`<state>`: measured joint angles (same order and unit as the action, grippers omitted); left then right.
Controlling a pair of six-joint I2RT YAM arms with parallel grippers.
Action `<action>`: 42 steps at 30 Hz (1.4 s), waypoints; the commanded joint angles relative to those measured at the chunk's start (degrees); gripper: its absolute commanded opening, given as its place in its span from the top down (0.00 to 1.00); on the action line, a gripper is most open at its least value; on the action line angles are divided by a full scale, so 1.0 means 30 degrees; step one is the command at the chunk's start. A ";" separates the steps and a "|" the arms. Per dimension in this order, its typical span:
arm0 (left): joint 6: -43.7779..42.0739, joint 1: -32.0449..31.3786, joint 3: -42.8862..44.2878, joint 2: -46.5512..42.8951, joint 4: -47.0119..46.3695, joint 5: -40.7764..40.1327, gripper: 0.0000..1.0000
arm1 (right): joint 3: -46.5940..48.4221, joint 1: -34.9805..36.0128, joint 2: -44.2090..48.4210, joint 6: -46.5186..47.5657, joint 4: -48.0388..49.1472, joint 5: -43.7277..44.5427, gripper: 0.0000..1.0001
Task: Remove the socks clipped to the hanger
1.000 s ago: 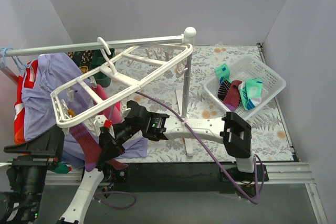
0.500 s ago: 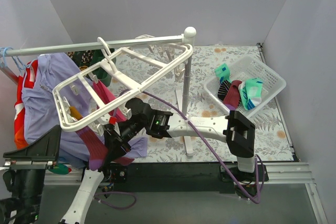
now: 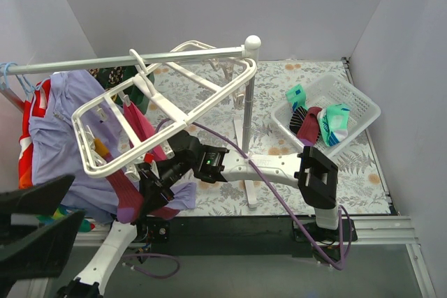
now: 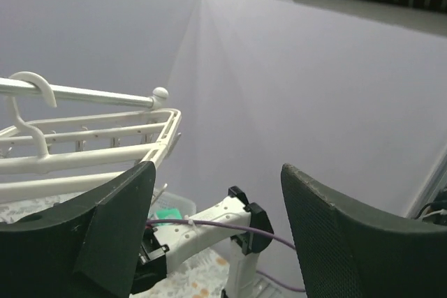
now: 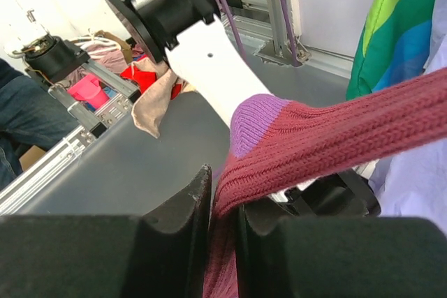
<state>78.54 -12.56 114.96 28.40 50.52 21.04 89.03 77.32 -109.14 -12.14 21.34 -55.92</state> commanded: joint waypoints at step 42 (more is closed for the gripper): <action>0.0332 -0.0004 -0.5331 0.4126 0.1617 0.5526 0.41 | -1.2213 -0.0402 1.4172 0.5857 0.3760 2.3209 0.02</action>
<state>78.63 -12.53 99.11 40.62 54.85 36.49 56.14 76.14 -70.08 -0.49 18.74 5.39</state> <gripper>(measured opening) 0.594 0.983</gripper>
